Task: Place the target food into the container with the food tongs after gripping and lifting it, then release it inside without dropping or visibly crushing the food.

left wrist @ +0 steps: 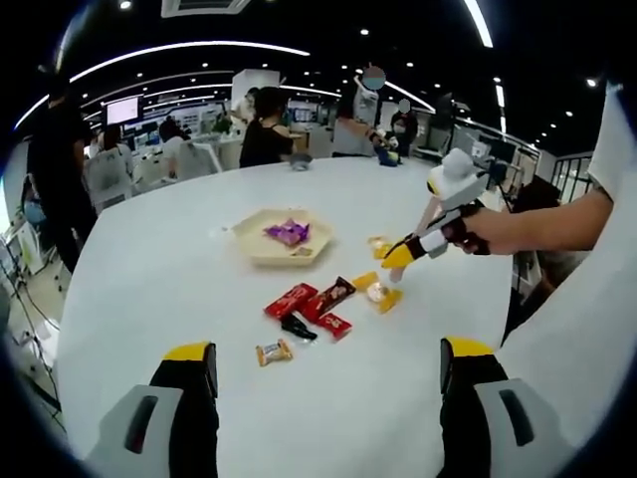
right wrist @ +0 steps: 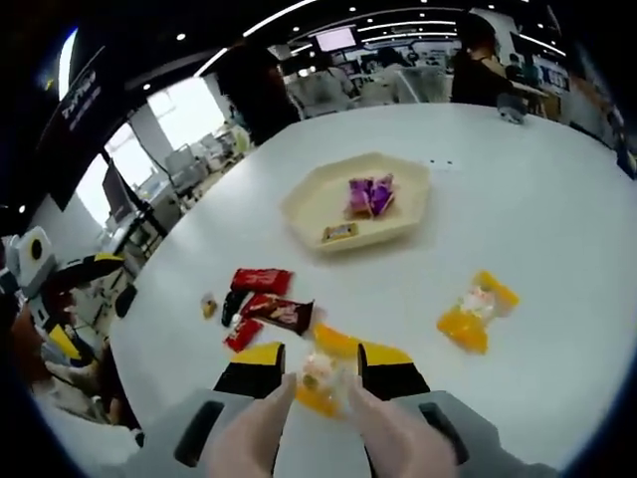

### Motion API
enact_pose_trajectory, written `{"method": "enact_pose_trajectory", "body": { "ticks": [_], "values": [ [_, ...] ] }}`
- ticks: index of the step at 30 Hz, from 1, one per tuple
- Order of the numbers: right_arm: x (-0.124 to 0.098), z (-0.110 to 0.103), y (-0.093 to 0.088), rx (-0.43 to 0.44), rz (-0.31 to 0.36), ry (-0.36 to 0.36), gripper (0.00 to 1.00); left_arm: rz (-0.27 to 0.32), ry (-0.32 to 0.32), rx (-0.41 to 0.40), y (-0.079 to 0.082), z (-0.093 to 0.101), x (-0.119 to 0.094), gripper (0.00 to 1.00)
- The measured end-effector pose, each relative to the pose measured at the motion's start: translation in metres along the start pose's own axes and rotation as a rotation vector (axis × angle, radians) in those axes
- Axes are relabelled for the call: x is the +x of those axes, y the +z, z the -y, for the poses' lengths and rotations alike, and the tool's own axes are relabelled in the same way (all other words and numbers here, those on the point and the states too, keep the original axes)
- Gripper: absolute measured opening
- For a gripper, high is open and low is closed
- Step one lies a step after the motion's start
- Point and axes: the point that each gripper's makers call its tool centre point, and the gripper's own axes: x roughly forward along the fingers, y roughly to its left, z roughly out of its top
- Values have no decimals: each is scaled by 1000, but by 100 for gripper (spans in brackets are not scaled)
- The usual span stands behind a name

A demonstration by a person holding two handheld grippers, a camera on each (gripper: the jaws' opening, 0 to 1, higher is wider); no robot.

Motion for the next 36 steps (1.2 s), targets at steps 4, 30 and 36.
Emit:
{"method": "enact_pose_trajectory", "body": {
  "ticks": [4, 30, 36],
  "values": [
    [4, 7, -2, 41, 1, -55, 28, 0, 4, -4, -1, -1, -1, 93],
    [34, -1, -4, 51, -7, -127, 29, -3, 28, -20, -5, -9, -8, 93],
    [40, -5, -2, -56, -11, -118, 29, -1, 32, -23, -4, -11, -8, 93]
  ]
}}
